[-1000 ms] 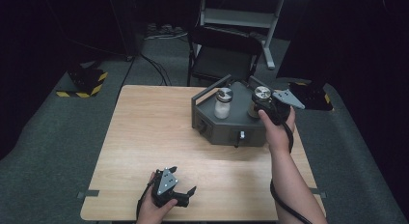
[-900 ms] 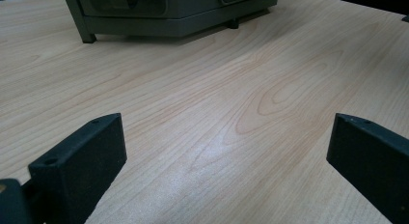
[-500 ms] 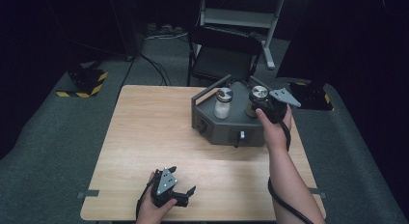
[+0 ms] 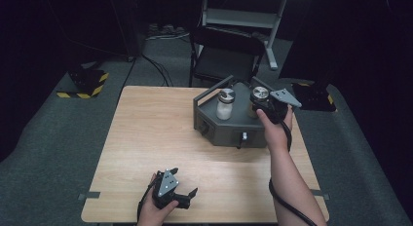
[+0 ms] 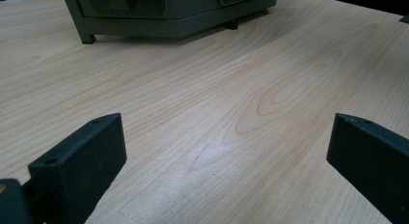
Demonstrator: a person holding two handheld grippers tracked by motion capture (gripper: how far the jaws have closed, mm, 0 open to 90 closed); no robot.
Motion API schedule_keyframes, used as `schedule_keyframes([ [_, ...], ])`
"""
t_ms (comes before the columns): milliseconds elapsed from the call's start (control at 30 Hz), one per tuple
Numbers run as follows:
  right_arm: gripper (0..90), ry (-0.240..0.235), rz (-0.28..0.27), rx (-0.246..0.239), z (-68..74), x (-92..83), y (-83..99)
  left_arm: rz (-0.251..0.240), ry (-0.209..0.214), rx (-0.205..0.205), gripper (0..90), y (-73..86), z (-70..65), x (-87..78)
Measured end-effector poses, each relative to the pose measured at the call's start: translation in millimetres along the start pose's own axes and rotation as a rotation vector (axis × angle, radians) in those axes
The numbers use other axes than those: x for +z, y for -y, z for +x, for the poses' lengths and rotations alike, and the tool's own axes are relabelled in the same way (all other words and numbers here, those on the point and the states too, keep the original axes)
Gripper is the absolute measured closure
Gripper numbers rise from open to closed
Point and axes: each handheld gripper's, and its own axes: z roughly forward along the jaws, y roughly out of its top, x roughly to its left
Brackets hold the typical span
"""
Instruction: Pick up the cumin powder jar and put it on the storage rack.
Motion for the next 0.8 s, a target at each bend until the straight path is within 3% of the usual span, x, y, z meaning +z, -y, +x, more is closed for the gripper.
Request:
schedule_keyframes([
  [800, 34.5, -0.010, -0.008, 0.012, -4.0, 2.2, 3.7, 0.001, 0.000, 0.003, 0.6, -0.1, 0.1, -0.1],
])
